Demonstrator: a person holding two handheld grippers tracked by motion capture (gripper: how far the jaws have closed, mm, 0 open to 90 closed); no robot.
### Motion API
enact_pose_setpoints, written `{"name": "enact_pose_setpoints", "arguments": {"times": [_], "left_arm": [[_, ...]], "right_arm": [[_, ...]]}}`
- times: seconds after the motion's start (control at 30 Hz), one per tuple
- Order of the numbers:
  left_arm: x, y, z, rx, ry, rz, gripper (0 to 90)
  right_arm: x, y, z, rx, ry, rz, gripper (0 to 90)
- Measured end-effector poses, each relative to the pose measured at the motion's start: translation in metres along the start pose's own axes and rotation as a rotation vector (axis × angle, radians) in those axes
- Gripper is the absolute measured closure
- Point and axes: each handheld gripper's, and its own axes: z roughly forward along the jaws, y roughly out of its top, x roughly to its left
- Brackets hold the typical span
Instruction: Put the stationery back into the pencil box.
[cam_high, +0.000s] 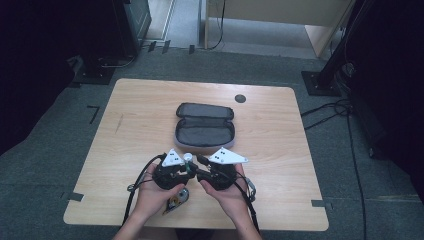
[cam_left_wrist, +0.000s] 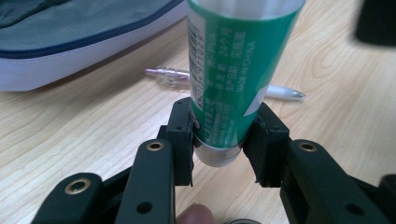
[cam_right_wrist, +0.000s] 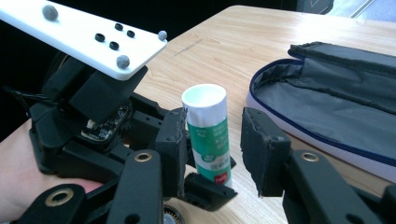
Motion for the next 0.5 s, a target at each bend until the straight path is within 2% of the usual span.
{"name": "enact_pose_setpoints", "arguments": {"times": [0.3,0.37,0.5], "left_arm": [[-0.007,0.001,0.000,0.002,0.005,0.033,66.1],[-0.006,0.000,-0.001,-0.006,-0.002,0.033,66.1],[-0.006,-0.001,-0.004,-0.047,0.000,0.037,65.3]], "right_arm": [[0.007,0.001,0.014,0.023,-0.034,-0.042,64.3],[0.008,0.001,0.014,0.022,-0.058,-0.072,66.0],[0.008,0.003,0.011,0.010,-0.062,-0.072,66.3]]}}
